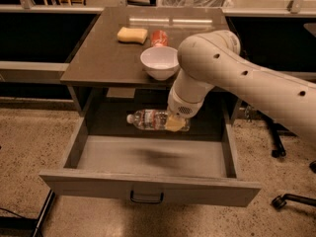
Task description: Place water bottle into top drawer
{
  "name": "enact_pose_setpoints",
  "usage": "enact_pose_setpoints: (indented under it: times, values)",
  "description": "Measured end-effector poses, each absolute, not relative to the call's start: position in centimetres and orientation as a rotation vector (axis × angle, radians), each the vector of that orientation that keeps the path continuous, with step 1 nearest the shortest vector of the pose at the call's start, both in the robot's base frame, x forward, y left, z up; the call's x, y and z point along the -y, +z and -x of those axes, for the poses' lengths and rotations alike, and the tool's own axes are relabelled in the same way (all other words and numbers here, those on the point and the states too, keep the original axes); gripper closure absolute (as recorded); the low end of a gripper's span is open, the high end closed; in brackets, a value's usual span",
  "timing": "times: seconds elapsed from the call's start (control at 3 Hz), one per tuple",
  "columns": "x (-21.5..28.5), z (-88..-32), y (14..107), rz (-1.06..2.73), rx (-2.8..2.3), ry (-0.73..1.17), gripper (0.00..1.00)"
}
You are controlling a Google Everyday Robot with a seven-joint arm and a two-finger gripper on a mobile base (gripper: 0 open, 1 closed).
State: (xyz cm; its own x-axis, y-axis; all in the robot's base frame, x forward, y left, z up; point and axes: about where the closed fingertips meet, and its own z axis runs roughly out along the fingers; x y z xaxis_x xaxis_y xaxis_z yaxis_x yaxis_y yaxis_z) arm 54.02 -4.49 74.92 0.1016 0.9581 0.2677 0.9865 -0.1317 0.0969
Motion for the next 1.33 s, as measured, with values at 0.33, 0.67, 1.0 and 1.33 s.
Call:
enact_pose_setpoints:
  times: [0.33, 0.67, 1.0, 1.33]
  values:
    - [4.3, -54.5, 71.9, 2.243, 1.980, -0.379, 1.00]
    - [4.3, -54.5, 66.3, 2.179, 1.916, -0.417, 1.00]
    - [3.8, -55.6, 63.4, 2.064, 1.845, -0.582, 1.00]
    - [2.7, -55.0, 62.5, 1.897, 1.771, -0.789, 0.84]
